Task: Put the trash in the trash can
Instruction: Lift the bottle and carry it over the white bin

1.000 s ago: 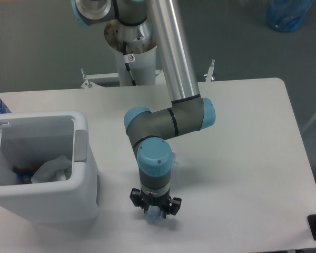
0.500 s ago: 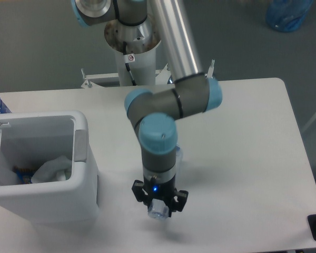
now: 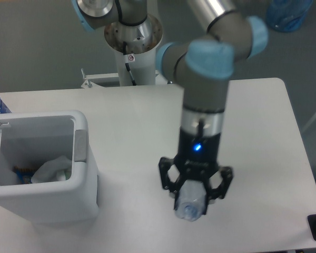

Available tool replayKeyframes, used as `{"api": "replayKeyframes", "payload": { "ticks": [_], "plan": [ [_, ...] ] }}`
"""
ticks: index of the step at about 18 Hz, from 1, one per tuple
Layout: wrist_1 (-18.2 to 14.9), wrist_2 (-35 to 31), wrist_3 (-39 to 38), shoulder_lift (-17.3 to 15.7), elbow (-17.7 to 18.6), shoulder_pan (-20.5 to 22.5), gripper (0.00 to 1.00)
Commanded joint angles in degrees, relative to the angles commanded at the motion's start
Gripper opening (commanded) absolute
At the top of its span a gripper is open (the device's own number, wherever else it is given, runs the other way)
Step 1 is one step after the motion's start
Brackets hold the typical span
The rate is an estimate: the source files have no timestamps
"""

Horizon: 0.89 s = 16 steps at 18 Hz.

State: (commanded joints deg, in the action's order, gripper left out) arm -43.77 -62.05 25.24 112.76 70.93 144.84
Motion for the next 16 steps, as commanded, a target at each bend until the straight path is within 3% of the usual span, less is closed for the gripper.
{"api": "replayKeyframes", "payload": {
  "ticks": [16],
  "plan": [
    [0.3, 0.0, -16.3, -4.7, -1.3, -1.1, 0.58]
  ]
}}
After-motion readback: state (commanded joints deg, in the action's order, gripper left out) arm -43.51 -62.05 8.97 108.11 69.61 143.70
